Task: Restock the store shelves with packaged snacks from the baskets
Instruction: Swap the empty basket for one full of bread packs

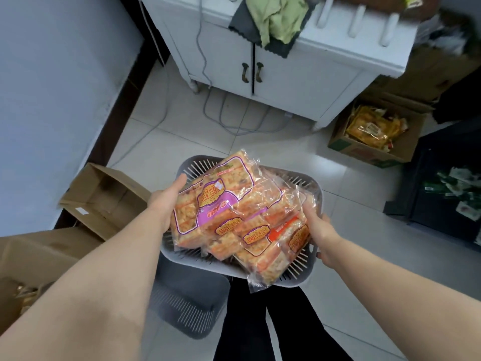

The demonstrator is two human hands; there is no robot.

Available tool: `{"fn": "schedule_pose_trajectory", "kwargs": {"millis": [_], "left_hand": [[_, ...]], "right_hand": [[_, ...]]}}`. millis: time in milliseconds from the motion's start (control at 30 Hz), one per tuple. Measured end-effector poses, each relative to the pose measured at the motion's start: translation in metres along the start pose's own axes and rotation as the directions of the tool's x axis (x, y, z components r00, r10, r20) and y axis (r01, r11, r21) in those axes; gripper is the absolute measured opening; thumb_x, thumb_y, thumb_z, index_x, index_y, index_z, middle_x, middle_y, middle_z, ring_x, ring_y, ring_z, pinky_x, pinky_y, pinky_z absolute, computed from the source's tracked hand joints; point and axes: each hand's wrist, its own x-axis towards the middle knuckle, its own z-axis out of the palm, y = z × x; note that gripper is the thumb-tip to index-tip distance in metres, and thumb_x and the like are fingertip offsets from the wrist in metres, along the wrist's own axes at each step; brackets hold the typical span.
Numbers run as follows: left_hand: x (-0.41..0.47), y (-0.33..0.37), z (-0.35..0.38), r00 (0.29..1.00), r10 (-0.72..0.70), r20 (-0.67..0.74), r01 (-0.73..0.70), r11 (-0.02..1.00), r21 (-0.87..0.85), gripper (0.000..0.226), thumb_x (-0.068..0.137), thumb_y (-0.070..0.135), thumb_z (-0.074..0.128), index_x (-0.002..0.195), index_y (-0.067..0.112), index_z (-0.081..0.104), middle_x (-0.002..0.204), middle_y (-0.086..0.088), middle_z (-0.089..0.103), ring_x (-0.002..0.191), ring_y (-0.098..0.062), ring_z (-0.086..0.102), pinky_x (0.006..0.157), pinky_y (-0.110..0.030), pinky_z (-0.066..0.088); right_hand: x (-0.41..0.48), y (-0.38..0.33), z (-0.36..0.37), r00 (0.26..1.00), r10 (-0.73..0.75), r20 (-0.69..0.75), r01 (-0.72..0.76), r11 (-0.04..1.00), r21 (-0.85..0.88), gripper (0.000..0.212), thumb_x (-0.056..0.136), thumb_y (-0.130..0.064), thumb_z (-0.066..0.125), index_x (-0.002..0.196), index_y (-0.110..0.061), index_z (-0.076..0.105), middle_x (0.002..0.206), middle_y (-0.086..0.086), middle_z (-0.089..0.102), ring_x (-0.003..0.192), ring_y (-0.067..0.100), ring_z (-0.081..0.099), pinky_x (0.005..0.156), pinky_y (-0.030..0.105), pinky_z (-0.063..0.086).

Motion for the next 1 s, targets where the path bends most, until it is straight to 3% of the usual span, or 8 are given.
{"fn": "schedule_pose_trajectory", "kwargs": {"millis": [233, 400, 500, 567, 667, 733, 900, 1000], "left_hand": [[-0.057, -0.006, -0.001, 0.997, 0.036, 0.068, -0.033, 0.999, -0.033, 0.065, 0.067, 0.053, 0.084, 0.106, 0.004, 0.067, 0.088, -0.012, 0.077, 0.079, -0.032, 0.075, 0.085, -0.052, 0.058], [-0.073, -0.006, 0.001, 0.977, -0.025, 0.211, 0.015, 0.999, 0.051, 0.11, 0.029, 0.071, 0.089, 0.119, 0.01, 0.067, 0.105, -0.014, 0.075, 0.094, -0.036, 0.073, 0.092, -0.056, 0.054], [-0.072, -0.003, 0.007, 0.961, -0.011, 0.276, -0.008, 0.998, 0.068, 0.12, 0.025, 0.069, 0.09, 0.126, 0.01, 0.064, 0.112, -0.015, 0.073, 0.099, -0.035, 0.071, 0.092, -0.057, 0.053], [-0.097, 0.005, 0.02, 0.949, 0.038, 0.312, -0.066, 0.995, 0.081, 0.111, 0.036, 0.068, 0.089, 0.126, 0.009, 0.064, 0.112, -0.015, 0.072, 0.1, -0.034, 0.071, 0.09, -0.055, 0.055], [-0.15, 0.013, 0.041, 0.928, 0.124, 0.35, -0.17, 0.98, 0.105, 0.069, 0.071, 0.059, 0.075, 0.117, 0.008, 0.067, 0.106, -0.014, 0.074, 0.092, -0.03, 0.073, 0.068, -0.042, 0.062], [-0.172, 0.014, 0.053, 0.931, 0.177, 0.321, -0.232, 0.962, 0.143, 0.063, 0.072, 0.055, 0.076, 0.114, 0.01, 0.067, 0.101, -0.011, 0.074, 0.082, -0.027, 0.073, 0.057, -0.035, 0.06], [-0.226, 0.009, 0.09, 0.903, 0.248, 0.35, -0.334, 0.919, 0.21, 0.07, 0.063, 0.055, 0.082, 0.116, 0.012, 0.064, 0.104, -0.01, 0.074, 0.088, -0.029, 0.073, 0.085, -0.048, 0.058], [-0.26, -0.001, 0.123, 0.864, 0.272, 0.424, -0.397, 0.886, 0.241, 0.073, 0.059, 0.053, 0.084, 0.115, 0.011, 0.062, 0.103, -0.01, 0.073, 0.086, -0.03, 0.074, 0.083, -0.05, 0.058]], "right_hand": [[-0.025, 0.01, -0.039, 0.998, -0.061, -0.021, 0.062, 0.997, 0.05, 0.084, 0.086, -0.07, 0.048, 0.148, -0.017, 0.028, 0.137, 0.015, 0.053, 0.123, 0.038, 0.051, 0.088, 0.047, 0.04], [-0.041, 0.02, -0.068, 0.996, -0.09, -0.027, 0.093, 0.984, 0.154, 0.086, 0.082, -0.073, 0.05, 0.145, -0.017, 0.032, 0.131, 0.016, 0.057, 0.115, 0.038, 0.057, 0.089, 0.051, 0.045], [-0.05, 0.036, -0.087, 0.993, -0.11, -0.038, 0.116, 0.972, 0.204, 0.099, 0.067, -0.083, 0.053, 0.138, -0.016, 0.041, 0.125, 0.013, 0.062, 0.109, 0.036, 0.061, 0.089, 0.047, 0.048], [-0.061, 0.048, -0.099, 0.99, -0.122, -0.074, 0.137, 0.958, 0.251, 0.109, 0.055, -0.088, 0.054, 0.137, -0.016, 0.045, 0.126, 0.012, 0.062, 0.111, 0.035, 0.06, 0.096, 0.048, 0.047], [-0.086, 0.065, -0.119, 0.98, -0.152, -0.127, 0.185, 0.932, 0.312, 0.092, 0.074, -0.079, 0.052, 0.138, -0.013, 0.043, 0.127, 0.012, 0.06, 0.113, 0.035, 0.058, 0.088, 0.044, 0.046], [-0.1, 0.08, -0.134, 0.973, -0.16, -0.165, 0.21, 0.911, 0.356, 0.089, 0.075, -0.078, 0.051, 0.136, -0.013, 0.045, 0.122, 0.013, 0.063, 0.107, 0.035, 0.061, 0.087, 0.045, 0.048], [-0.132, 0.124, -0.179, 0.953, -0.152, -0.263, 0.265, 0.839, 0.476, 0.089, 0.067, -0.08, 0.053, 0.129, -0.016, 0.055, 0.112, 0.01, 0.068, 0.099, 0.032, 0.065, 0.09, 0.046, 0.052], [-0.15, 0.157, -0.211, 0.935, -0.119, -0.335, 0.291, 0.797, 0.529, 0.092, 0.062, -0.083, 0.053, 0.126, -0.017, 0.057, 0.108, 0.008, 0.07, 0.096, 0.031, 0.066, 0.09, 0.047, 0.053]]}}
